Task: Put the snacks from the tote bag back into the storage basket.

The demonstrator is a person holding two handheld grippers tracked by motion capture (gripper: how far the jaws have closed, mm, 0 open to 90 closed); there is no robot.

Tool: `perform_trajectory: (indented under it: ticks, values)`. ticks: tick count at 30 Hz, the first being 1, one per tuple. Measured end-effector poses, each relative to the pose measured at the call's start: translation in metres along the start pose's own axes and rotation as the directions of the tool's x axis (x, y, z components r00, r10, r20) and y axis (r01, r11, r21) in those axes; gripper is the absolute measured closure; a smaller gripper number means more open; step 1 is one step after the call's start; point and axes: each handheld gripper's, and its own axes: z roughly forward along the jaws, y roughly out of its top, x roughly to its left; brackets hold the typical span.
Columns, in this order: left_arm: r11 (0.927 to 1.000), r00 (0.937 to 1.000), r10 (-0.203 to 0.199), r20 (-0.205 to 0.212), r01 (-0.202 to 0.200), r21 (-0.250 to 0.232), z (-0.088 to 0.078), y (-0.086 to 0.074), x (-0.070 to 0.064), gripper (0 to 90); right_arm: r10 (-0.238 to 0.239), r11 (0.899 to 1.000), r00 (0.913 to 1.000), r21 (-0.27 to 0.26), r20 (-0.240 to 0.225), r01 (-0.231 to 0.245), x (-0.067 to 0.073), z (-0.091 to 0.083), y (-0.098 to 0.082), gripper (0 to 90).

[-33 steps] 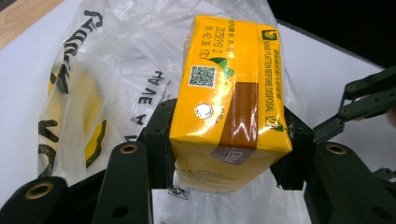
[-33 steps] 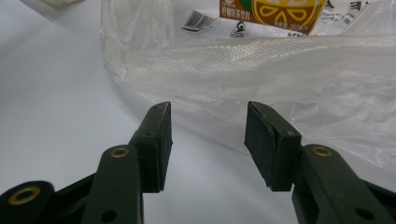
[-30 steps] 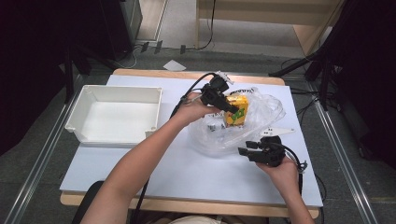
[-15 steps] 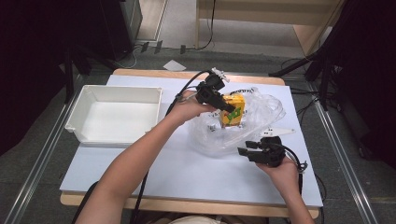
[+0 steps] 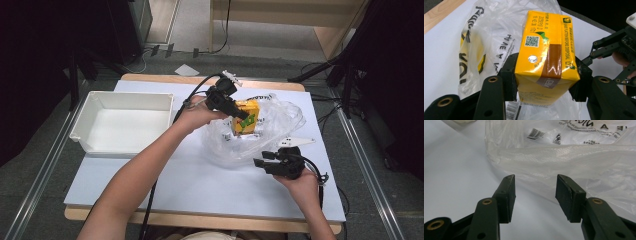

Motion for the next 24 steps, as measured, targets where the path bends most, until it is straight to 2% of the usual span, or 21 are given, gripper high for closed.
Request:
perform_trajectory:
  ticks: [9, 11, 14, 24]
  values:
    - [0.9998, 0.9998, -0.017, -0.01, 0.017, -0.014, -0.016, -0.006, 0.002, 51.3, -0.006, 1.0, 0.9999, 0.003, -0.016, 0.007, 0.003, 0.002, 0.001, 51.0]
    - [0.9999, 0.9999, -0.01, -0.01, 0.01, -0.01, -0.02, -0.007, 0.002, 51.3, -0.01, 1.0, 0.9998, 0.001, -0.017, 0.01, 0.003, 0.002, 0.001, 51.0]
    - [0.9995, 0.9997, -0.026, -0.002, 0.026, -0.019, -0.025, -0.011, 0.002, 51.3, -0.007, 1.0, 0.9998, 0.003, -0.018, 0.007, 0.003, 0.002, 0.001, 51.0]
    - [0.9984, 0.9987, -0.043, -0.028, 0.042, -0.038, -0.04, -0.025, 0.007, 51.3, -0.014, 1.0, 0.9995, 0.002, -0.028, 0.014, 0.005, 0.004, 0.002, 50.9]
